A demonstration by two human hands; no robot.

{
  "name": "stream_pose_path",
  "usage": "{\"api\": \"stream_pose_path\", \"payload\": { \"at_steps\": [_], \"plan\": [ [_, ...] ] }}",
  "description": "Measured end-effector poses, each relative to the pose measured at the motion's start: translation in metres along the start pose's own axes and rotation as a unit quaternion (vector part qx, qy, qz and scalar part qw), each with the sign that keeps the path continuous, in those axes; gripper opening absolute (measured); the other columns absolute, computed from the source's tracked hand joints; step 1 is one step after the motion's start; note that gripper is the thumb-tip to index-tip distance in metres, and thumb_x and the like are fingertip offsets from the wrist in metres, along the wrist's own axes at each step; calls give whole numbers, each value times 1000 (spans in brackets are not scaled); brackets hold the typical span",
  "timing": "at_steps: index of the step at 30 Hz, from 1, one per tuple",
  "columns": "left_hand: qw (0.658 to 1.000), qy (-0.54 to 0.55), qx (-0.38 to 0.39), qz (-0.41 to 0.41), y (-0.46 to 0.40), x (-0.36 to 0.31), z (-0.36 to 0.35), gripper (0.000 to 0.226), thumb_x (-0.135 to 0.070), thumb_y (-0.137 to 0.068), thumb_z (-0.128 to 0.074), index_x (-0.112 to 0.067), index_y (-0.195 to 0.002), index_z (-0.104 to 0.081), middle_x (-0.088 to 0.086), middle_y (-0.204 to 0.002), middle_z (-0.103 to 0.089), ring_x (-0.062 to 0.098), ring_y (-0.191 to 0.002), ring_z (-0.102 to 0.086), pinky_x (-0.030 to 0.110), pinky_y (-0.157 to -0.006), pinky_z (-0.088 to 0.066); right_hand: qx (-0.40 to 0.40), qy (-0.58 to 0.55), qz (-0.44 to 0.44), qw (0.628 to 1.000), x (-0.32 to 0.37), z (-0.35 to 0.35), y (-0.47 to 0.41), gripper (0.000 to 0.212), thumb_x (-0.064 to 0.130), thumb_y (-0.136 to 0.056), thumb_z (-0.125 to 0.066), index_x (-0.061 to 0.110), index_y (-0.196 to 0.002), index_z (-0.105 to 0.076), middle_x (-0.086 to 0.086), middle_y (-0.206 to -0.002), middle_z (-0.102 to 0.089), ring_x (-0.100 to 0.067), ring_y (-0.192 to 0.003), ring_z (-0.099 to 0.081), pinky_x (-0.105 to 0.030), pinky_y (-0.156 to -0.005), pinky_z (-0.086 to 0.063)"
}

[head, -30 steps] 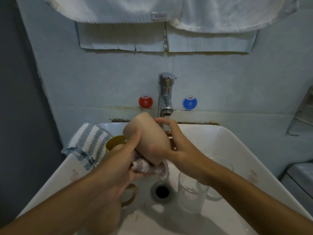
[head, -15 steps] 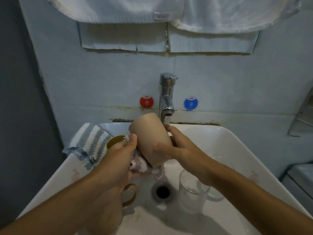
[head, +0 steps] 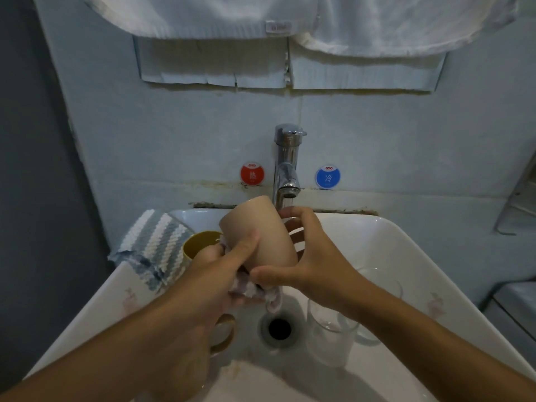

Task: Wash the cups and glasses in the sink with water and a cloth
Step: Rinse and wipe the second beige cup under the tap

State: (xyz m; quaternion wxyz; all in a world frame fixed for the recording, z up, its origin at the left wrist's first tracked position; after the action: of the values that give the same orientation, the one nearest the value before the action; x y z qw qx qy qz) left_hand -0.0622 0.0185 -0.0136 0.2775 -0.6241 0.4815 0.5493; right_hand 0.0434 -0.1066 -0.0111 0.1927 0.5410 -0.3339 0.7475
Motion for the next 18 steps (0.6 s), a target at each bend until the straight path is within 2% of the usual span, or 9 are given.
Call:
{"api": "stream_pose_path", "payload": {
  "at_steps": [1,2,3,5,7,10,14,16,18],
  "plan": [
    [1000,-7,0,-11,3,-1,-1,60,-45,-87,-59,8,-112,-56,35,-94,-68,40,-83,-72,42,-67,-62,-14,-10,-22,1000,1,-2,0,78,30,-77,-84,22,-134,-32,-1,-132,-42,-9,-104,-59,-11,-69,-53],
    [1000,-7,0,-22,5,-2,0,61,-41,-89,-58,13,-117,-53,43,-97,-61,46,-86,-70,43,-67,-62,7,23,-22,999,-3,0,3,81,38,-73,-85,33,-135,-32,6,-129,-44,-9,-107,-57,-15,-73,-55],
    [1000,-2,0,-30,7,-2,-1,62,-39,-92,-56,17,-120,-51,48,-93,-55,50,-83,-68,41,-63,-61,16,41,-24,999,0,0,5,77,40,-76,-81,37,-136,-33,9,-127,-47,-7,-107,-56,-16,-74,-54],
    [999,5,-5,-38,10,-4,-1,57,-34,-97,-52,17,-122,-50,44,-81,-56,45,-73,-67,36,-56,-59,33,24,-52,998,1,2,5,61,36,-88,-70,38,-137,-33,9,-124,-50,-5,-104,-55,-13,-70,-49],
    [999,4,-18,-46,10,-4,0,45,-30,-99,-50,9,-122,-54,30,-81,-69,35,-69,-72,32,-51,-57,32,24,-69,997,0,4,3,57,34,-92,-64,40,-137,-31,8,-124,-52,-5,-102,-56,-14,-69,-46],
    [998,1,-46,-52,4,-1,4,35,-25,-100,-51,0,-123,-58,23,-100,-73,34,-80,-73,33,-52,-58,20,56,-65,996,0,4,4,67,34,-86,-73,41,-137,-31,10,-124,-51,-6,-104,-57,-17,-72,-53],
    [995,-29,-77,-53,1,1,5,28,-23,-101,-50,-10,-124,-61,16,-104,-73,33,-91,-72,43,-67,-61,-6,128,-42,991,3,2,8,86,43,-72,-84,39,-137,-28,11,-128,-43,-3,-105,-53,-18,-74,-54],
    [997,18,-67,-25,2,-2,2,27,-22,-102,-49,-12,-124,-60,22,-108,-71,34,-96,-69,42,-58,-61,-17,150,-29,988,2,1,9,95,43,-68,-86,36,-141,-25,10,-132,-38,-4,-107,-50,-18,-76,-53],
    [999,32,-32,2,1,-4,-2,33,-37,-95,-55,-16,-121,-58,24,-103,-71,32,-87,-71,37,-53,-59,-12,160,-22,987,3,-3,10,99,44,-66,-87,37,-141,-23,12,-132,-33,-4,-109,-48,-20,-80,-55]
  ]
}}
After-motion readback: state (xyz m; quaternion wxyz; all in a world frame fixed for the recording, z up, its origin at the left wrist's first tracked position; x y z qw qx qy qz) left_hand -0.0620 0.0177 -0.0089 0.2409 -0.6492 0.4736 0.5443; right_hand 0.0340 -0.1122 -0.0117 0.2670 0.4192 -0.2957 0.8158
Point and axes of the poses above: each hand's wrist, its own y-axis away from the middle knuckle, its own z-axis out of the back of the hand, x = y × z, the point moved 1 cm from there along -y, towards the middle knuckle
